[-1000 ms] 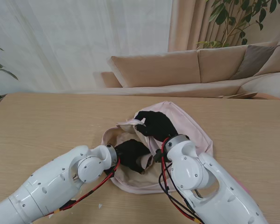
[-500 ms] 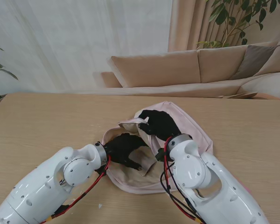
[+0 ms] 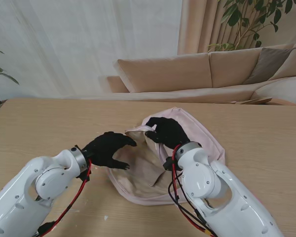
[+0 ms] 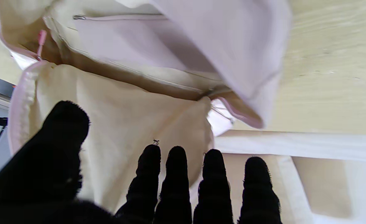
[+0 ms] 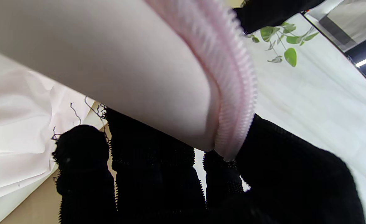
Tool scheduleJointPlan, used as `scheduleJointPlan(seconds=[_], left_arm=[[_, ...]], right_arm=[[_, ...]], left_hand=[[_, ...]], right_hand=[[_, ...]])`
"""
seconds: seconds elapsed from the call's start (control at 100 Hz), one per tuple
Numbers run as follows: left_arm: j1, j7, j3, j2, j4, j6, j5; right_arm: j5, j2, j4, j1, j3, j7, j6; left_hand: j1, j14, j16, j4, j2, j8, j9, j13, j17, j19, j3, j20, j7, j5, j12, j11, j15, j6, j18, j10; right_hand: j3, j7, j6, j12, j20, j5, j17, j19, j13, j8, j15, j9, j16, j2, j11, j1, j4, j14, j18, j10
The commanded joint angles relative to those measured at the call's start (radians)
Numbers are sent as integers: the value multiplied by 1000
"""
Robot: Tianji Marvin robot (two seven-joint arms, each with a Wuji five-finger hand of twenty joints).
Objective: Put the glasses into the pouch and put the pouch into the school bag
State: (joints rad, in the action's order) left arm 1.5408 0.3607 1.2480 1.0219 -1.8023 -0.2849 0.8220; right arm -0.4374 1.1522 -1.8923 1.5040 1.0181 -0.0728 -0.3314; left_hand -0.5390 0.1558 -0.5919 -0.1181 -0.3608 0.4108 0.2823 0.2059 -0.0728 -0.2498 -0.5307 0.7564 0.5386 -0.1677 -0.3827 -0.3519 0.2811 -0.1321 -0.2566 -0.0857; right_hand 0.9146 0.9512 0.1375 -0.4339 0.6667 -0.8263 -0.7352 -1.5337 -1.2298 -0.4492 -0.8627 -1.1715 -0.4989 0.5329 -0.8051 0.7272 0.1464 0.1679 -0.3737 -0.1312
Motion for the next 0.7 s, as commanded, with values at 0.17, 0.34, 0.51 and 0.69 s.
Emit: scheduleJointPlan(seconds=[0.17, 0.34, 0.51, 0.69], left_arm=[[54, -2, 102, -3, -32, 14, 26], [69, -10, 140, -1, -29, 24, 34], [82, -37, 157, 2, -18, 12, 24], [96, -44, 170, 3, -20, 2, 21]], right_arm=[[2, 13, 62, -50, -81, 18, 29], [9, 23, 136, -105, -168, 15, 52], [10, 29, 209, -147, -250, 21, 77], [3, 36, 277, -185, -318, 27, 87]], left_hand=[[-9, 15, -3, 27, 34, -2, -13, -11, 14, 11, 35, 12, -11, 12, -10, 7, -11, -18, -7, -9], [-26, 13, 20, 32, 38, -17, -34, -23, 26, 28, 54, -4, -47, 24, -2, 21, -41, -19, -3, -8], [-28, 12, 33, 33, 36, -37, -42, -25, 34, 35, 54, -15, -82, 22, 9, 31, -60, -18, -1, -5], [-27, 10, 37, 33, 36, -39, -41, -26, 40, 39, 53, -20, -86, 21, 11, 32, -69, -17, -1, -4]], right_hand=[[49, 29, 28, 17, 0, -53, -20, -35, -55, 35, 4, -46, 7, 8, 13, 22, -8, 30, -20, 1], [66, 30, 12, 41, -15, -54, -41, -28, -70, 70, 32, -70, 20, 21, 42, 12, -5, 25, -19, 5], [74, 30, 5, 72, -27, -52, -41, -23, -69, 94, 71, -81, 39, 24, 79, 7, -3, 20, -20, 11], [70, 14, -11, 118, -54, -21, -12, 22, -33, 129, 161, -57, 69, 20, 129, -5, -4, 21, -22, 25]])
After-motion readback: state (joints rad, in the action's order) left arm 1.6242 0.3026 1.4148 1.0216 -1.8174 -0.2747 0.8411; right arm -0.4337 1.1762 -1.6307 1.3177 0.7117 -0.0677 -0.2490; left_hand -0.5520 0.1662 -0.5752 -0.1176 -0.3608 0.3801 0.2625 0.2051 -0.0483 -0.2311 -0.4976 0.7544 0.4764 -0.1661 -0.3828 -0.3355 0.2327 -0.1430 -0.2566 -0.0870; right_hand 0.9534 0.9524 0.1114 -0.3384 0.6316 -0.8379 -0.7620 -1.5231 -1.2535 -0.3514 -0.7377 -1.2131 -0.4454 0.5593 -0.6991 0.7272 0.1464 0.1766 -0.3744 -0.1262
